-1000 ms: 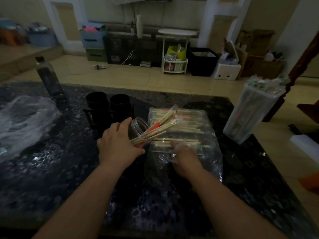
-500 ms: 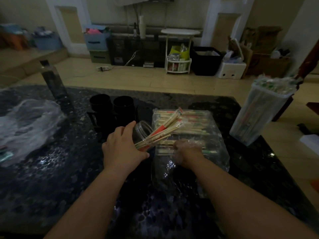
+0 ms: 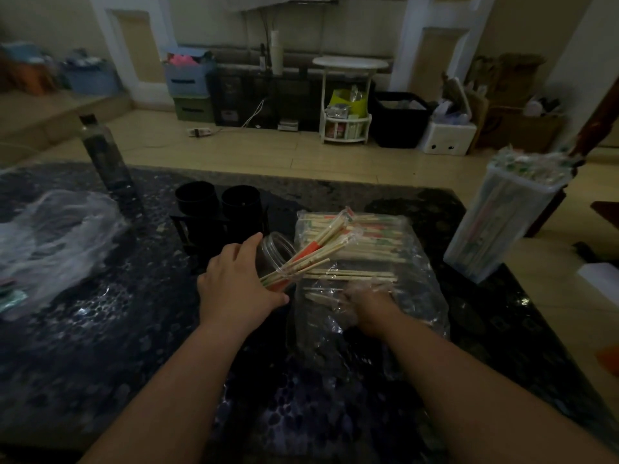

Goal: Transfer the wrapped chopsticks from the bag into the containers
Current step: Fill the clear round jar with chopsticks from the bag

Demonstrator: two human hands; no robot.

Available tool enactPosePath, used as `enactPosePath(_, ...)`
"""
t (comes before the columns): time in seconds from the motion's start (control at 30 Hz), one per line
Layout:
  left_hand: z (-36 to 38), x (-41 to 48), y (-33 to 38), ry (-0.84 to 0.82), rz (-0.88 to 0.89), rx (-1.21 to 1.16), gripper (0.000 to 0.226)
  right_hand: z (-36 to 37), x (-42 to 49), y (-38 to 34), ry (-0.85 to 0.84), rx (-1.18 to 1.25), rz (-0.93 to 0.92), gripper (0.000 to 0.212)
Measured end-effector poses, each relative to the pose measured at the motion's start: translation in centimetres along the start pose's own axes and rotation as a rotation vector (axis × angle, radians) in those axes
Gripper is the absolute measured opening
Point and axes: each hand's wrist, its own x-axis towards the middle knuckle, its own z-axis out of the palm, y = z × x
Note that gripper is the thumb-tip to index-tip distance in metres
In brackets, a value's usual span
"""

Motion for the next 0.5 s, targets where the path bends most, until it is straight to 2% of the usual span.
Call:
enactPosePath(0.2,0.0,-0.1,0.2,-0.005,0.004,-0.005,0.112,0.7,-0.7,-1.5,0.06,-0.023,0.09,0.032)
enactPosePath(0.3,0.0,-0.1,0.4,-0.014,0.013,-0.003,0.112,1.8,-2.0,-1.7,0.182,0.051,0.08,0.03)
enactPosePath(0.5,-0.3,-0.4,0.5,-0.022,0.026,0.0,0.113,3.3,-4.1,-1.2,0.207,0.225,0.073,0.04)
